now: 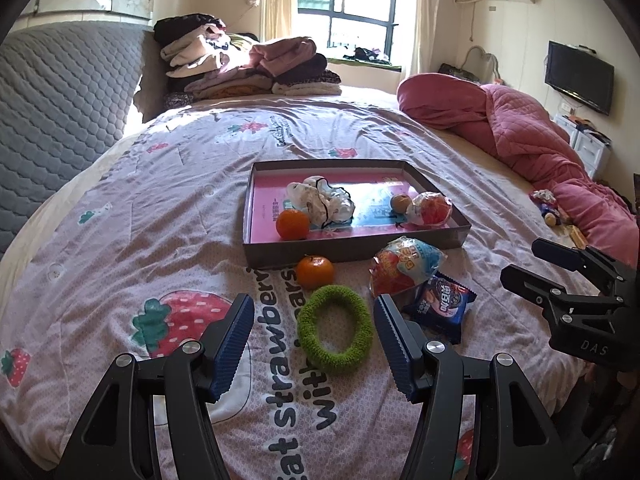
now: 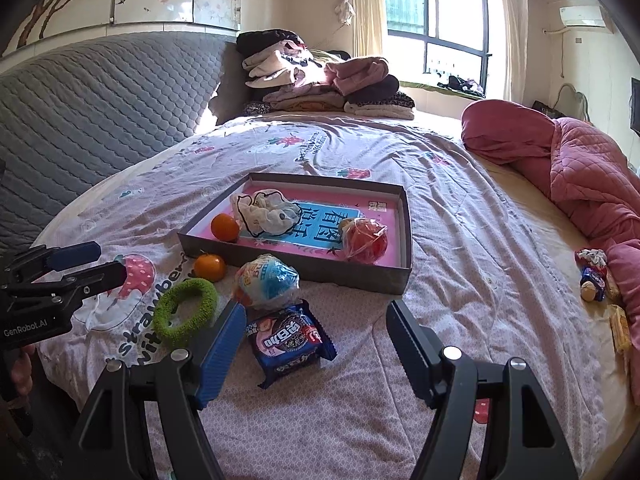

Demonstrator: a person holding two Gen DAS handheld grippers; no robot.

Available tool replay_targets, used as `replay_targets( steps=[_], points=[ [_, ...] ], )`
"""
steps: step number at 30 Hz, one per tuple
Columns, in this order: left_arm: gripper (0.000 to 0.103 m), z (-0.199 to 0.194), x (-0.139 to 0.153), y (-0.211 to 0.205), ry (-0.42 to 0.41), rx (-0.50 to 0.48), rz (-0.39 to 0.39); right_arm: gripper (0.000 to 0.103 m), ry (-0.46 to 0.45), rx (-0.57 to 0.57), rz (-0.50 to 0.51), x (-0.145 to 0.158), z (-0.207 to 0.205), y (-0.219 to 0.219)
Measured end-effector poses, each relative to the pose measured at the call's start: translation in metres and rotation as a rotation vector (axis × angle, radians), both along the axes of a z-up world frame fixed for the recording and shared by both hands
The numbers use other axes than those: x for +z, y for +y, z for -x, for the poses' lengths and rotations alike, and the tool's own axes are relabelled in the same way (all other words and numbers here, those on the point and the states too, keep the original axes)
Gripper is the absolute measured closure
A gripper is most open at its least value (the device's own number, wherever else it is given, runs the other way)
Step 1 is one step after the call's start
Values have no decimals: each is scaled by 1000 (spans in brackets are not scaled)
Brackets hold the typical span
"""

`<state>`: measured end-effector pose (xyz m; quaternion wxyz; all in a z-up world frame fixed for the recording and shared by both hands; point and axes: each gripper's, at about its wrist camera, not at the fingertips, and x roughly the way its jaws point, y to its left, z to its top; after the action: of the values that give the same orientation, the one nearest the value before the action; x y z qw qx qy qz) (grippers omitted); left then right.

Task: Organize objects
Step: 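Withdraw both open tools back from the tray toward the remaining items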

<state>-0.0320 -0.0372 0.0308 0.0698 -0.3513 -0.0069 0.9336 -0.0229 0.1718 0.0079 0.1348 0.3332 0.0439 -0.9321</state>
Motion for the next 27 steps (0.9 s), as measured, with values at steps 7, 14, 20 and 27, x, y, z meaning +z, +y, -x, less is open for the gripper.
replay_targets(
  steps=[7, 14, 20, 27],
  points=[
    [39, -2, -10, 0, -34, 3, 13, 31, -17, 12, -13, -8, -4, 0],
    [39, -8, -17, 5, -48, -11, 24, 31, -20, 37, -39, -12, -11, -7],
    [39, -14, -20, 7, -59, -17, 28, 31, -20, 53, -51, -13, -15, -10],
    [39, -19, -25, 12, -78, -33, 41, 31, -31, 68, -58, -16, -18, -14]
  ],
)
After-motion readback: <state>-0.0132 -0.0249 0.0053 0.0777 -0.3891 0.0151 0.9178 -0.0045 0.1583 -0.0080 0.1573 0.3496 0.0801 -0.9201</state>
